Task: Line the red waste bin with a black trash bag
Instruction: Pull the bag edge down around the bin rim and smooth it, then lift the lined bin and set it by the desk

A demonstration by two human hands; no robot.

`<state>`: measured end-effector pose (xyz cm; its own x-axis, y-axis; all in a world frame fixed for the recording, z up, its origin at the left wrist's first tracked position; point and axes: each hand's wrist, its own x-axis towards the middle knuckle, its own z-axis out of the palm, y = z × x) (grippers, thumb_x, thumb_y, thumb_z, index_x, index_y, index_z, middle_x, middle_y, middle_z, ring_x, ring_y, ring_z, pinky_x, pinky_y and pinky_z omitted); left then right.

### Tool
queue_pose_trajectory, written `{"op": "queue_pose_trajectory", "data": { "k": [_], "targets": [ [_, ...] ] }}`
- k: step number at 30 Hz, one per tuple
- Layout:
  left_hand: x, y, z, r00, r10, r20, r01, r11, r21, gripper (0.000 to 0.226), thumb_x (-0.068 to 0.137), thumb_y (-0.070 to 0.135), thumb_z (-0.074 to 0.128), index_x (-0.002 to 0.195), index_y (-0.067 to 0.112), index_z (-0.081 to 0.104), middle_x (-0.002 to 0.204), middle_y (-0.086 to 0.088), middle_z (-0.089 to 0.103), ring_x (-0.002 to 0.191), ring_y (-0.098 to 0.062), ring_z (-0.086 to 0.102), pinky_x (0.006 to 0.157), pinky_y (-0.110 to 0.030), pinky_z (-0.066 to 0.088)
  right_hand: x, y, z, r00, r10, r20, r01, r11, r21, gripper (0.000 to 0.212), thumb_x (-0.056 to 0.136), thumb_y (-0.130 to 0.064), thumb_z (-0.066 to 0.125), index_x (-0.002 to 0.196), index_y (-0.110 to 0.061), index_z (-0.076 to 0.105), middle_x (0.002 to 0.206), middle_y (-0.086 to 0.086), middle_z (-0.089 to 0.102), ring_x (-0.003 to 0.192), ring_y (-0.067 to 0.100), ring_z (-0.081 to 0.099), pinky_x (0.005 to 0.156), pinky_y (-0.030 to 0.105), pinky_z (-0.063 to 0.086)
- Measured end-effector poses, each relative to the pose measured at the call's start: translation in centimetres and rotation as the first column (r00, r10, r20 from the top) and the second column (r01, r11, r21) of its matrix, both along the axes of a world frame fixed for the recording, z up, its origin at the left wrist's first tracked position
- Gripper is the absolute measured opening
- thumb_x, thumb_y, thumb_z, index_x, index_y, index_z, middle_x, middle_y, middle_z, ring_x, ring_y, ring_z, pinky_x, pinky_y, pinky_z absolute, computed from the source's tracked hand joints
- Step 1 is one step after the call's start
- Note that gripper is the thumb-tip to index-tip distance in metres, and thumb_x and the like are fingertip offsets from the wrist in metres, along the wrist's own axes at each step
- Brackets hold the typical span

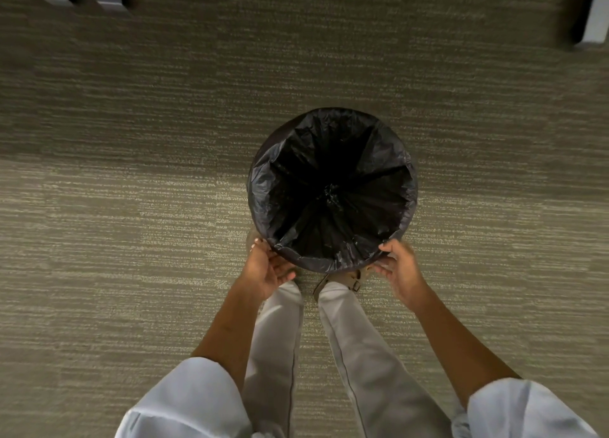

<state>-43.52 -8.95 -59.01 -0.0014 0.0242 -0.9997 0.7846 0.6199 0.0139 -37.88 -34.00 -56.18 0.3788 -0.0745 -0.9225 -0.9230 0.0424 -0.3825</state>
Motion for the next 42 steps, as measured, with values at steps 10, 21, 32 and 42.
{"op": "queue_pose_trajectory", "data": {
  "k": [10,21,32,42],
  "targets": [
    [5.5,4.5,1.8,0.939,-0.275,0.205,0.078,0.754,0.652,0.037,0.1,0.043,0.038,0.122,0.016,0.052,0.128,-0.006,0.058,0.117,-0.026,0.056,0.104,-0.051,0.045,-0.1,8.5,2.3,0.462,0.835,0.298,-0.474,0.517,-0.713,0.036,0.079,-0.039,0.057,0.106,-0.015,0.063,0.1,0.003,0.066,0.091,0.017,0.061,0.073,0.031,0.052],
    [9.1,6.1,3.1,0.921,-0.233,0.314,0.124,0.936,0.33,0.065,0.099,0.059,0.02,0.107,0.014,0.067,0.113,-0.01,0.069,0.109,-0.027,0.059,0.099,-0.048,0.043,4.2,4.9,4.8,0.511,0.819,0.261,-0.506,0.532,-0.679,0.035,0.09,-0.028,0.062,0.12,-0.012,0.062,0.11,0.005,0.073,0.098,0.02,0.069,0.084,0.036,0.057],
    [9.5,6.4,2.8,0.862,-0.408,0.301,0.278,0.877,0.393,0.046,0.098,0.056,0.032,0.106,0.023,0.064,0.1,-0.006,0.072,0.095,-0.025,0.066,0.082,-0.042,0.051,4.7,-5.5,1.7,0.995,-0.089,-0.049,0.084,0.99,-0.112,0.048,0.102,-0.039,0.039,0.145,-0.017,0.038,0.137,0.005,0.051,0.125,0.027,0.053,0.105,0.048,0.043],
    [10.3,7.0,2.2,0.869,-0.442,0.223,0.339,0.859,0.383,0.051,0.103,0.043,0.033,0.097,0.006,0.068,0.095,-0.012,0.072,0.09,-0.028,0.066,0.078,-0.04,0.051,5.7,-3.3,-1.2,0.991,-0.054,0.119,0.06,0.997,-0.044,0.017,0.088,-0.02,0.059,0.09,-0.02,0.076,0.099,0.004,0.078,0.097,0.024,0.072,0.074,0.033,0.056]
  ]
}}
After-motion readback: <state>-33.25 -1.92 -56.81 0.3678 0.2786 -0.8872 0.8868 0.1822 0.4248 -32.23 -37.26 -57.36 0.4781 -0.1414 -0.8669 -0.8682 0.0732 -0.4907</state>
